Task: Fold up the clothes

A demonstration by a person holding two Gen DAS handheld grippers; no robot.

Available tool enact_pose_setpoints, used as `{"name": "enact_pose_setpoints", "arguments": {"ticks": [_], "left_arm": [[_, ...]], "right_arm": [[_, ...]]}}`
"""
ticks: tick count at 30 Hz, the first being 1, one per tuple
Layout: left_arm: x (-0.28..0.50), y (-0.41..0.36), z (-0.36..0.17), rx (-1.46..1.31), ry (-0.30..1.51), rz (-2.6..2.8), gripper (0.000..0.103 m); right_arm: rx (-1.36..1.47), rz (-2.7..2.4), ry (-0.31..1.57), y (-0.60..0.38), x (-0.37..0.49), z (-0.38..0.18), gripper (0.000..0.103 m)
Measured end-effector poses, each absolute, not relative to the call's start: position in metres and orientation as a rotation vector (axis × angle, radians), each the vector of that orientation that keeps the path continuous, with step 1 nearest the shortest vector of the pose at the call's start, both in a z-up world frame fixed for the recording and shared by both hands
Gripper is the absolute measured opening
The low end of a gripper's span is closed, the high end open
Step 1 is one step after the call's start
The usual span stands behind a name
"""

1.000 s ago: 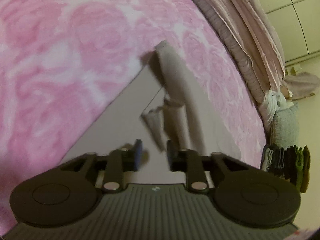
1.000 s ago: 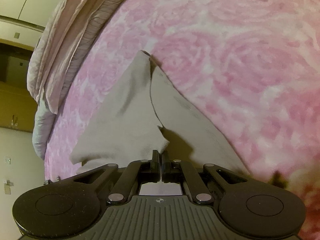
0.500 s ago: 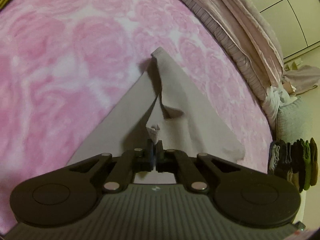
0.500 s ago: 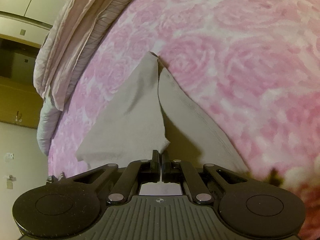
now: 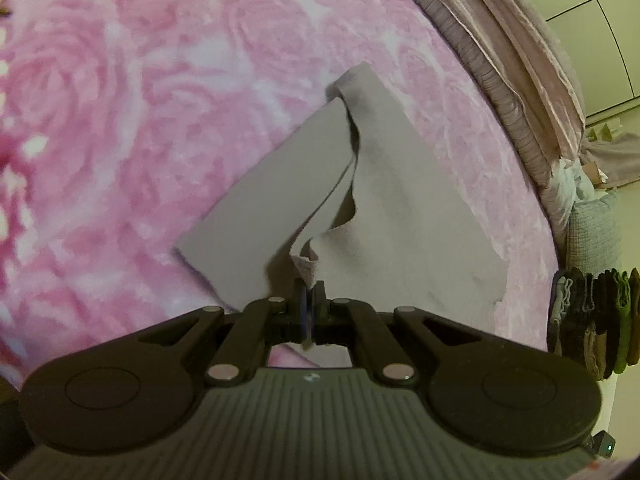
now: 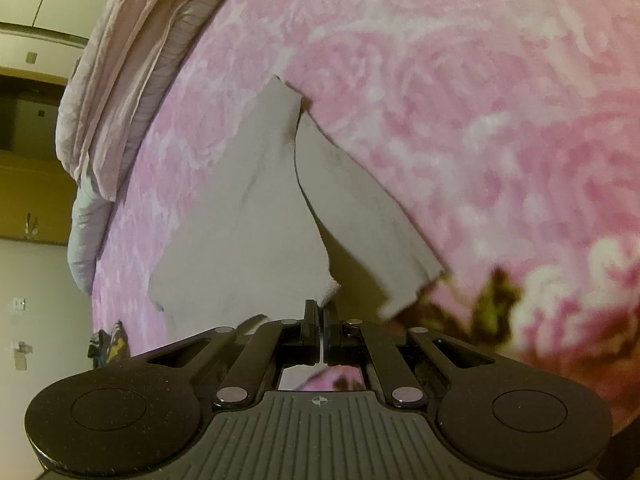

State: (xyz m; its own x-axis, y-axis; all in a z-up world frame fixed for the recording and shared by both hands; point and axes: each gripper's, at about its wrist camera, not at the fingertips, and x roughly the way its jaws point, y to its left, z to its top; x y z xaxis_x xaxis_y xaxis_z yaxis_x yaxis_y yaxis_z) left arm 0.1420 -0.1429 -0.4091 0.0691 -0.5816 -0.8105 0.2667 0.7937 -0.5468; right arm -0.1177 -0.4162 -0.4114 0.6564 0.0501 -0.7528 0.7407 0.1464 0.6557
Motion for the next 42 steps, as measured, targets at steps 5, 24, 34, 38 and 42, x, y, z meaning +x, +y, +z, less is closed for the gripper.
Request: {"name": "enact_pose_setpoints", "arguments": {"ticks": [5, 24, 34, 38, 42], "left_arm": [[0.143, -0.146, -0.416, -0.267, 1.371, -0.636, 0.000], [0.224, -0.259, -0.370, 0.080, 0.962, -0.906, 0.004], [0.254, -0.293, -0.429, 0.268, 0.896, -0.901, 0.004], [0.248, -0.278, -0.412, 0.242, 0.886, -0.825, 0.006], [0.216, -0.262, -0.392, 0.227, 0.898, -0.882, 0.006]], "right_arm": [[1.344, -0.567, 0.768, -0.413, -0.113, -0.424, 0.000], [0.477, -0.525, 0.711, -0.467, 0.017, -0.379, 0.003], [0.357, -0.692, 0.812, -0.514, 0.021, -0.432, 0.000], [0.446, -0.699, 0.764, -0.501, -0.004, -0.405, 0.000], [0.469, -0.535, 0.781, -0.443, -0.007, -0.385, 0.000]]}}
